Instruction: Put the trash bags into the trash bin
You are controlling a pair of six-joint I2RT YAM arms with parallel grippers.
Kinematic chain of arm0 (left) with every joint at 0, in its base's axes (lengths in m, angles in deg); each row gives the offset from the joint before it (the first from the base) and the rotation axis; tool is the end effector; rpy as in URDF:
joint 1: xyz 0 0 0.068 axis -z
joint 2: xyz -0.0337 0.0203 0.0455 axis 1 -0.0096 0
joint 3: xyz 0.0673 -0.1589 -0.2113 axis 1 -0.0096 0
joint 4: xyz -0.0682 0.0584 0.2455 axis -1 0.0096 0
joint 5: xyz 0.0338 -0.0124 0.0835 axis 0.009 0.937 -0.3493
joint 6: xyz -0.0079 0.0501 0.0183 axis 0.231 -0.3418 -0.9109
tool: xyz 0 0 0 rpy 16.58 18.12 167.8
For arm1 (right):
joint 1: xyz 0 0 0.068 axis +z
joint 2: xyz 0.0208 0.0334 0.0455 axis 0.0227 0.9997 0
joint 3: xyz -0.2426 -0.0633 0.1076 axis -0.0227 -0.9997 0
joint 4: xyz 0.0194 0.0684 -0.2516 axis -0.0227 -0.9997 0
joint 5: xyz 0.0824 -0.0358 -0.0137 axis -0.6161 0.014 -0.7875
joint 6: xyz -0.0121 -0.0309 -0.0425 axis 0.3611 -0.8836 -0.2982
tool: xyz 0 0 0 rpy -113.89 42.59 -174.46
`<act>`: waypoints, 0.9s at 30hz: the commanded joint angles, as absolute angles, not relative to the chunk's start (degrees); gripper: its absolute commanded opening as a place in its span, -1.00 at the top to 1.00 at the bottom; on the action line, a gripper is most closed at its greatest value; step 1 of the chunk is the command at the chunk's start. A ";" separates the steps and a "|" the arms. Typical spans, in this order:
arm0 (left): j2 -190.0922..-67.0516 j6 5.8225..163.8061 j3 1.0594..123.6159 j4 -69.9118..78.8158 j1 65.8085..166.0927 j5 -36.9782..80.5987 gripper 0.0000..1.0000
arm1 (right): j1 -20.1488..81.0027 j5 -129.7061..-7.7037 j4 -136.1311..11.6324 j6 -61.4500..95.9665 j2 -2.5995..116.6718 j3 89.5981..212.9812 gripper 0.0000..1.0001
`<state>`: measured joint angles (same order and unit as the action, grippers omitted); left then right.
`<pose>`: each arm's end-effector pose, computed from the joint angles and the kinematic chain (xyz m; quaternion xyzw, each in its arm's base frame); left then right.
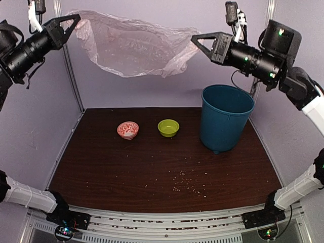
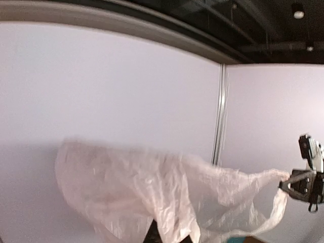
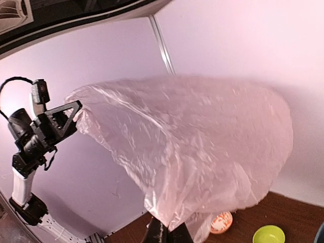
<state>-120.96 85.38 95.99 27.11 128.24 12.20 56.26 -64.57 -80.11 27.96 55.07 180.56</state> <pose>0.1414 -0.1126 0.5890 0.1271 0.5777 -0.3404 0.7309 0.1552 0.2250 0.5473 -0.2336 0.6178 0.4600 0.5934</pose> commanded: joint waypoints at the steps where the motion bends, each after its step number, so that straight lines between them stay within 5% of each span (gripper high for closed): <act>1: -115.65 84.57 62.97 26.94 131.88 10.68 1.00 | 55.68 -61.87 -74.75 32.20 56.06 153.32 1.00; 3: -112.08 88.95 43.38 26.07 138.46 7.65 1.00 | 55.66 -63.30 -74.78 35.95 56.66 143.42 1.00; 6: -107.88 99.05 33.68 27.01 148.29 8.87 1.00 | 56.81 -68.03 -82.26 38.86 57.91 136.13 1.00; 14: -100.93 106.56 47.85 32.62 157.40 -0.23 1.00 | 67.73 -72.11 -84.76 39.96 37.73 138.70 1.00; 27: -109.95 106.72 57.57 41.21 155.46 -11.13 1.00 | 56.93 -68.49 -85.79 42.58 45.26 147.66 1.00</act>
<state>-107.43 103.39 57.91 37.30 157.37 -7.16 59.23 -69.56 -84.83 39.79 42.28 148.78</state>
